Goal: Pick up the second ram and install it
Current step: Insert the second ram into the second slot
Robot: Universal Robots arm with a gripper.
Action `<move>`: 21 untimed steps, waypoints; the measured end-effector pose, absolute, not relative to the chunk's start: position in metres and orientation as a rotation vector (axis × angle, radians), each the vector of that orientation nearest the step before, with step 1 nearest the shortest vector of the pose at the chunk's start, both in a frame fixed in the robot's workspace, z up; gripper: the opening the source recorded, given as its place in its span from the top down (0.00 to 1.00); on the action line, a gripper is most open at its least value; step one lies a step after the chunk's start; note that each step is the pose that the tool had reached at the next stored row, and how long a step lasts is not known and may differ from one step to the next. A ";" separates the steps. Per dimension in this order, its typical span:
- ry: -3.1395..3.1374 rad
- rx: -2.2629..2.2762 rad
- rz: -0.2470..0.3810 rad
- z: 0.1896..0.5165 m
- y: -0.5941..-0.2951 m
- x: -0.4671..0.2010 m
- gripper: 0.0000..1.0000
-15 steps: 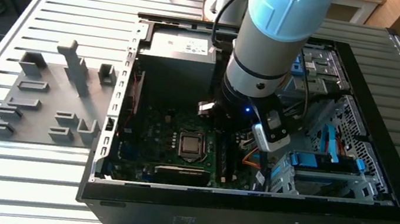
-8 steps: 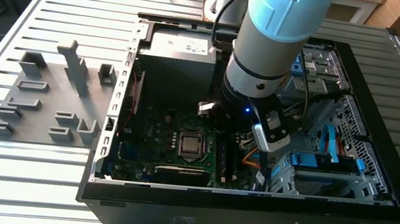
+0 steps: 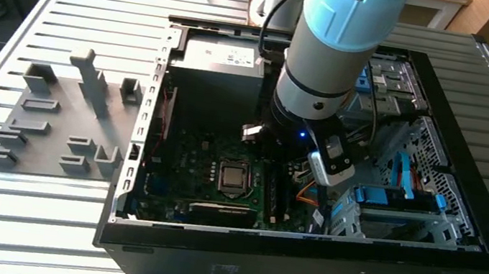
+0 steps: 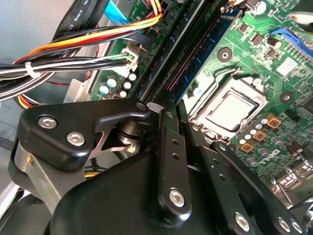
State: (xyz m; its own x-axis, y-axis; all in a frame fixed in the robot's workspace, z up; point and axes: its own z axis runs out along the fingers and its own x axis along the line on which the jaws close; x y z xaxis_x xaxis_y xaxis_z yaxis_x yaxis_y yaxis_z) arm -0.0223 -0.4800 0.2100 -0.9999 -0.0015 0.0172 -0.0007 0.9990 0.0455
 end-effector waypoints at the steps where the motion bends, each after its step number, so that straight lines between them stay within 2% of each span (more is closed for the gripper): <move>1: -3.124 0.002 -0.071 0.211 -0.480 -0.022 0.86; 21: -3.124 -0.035 -0.071 0.213 -0.482 -0.022 0.86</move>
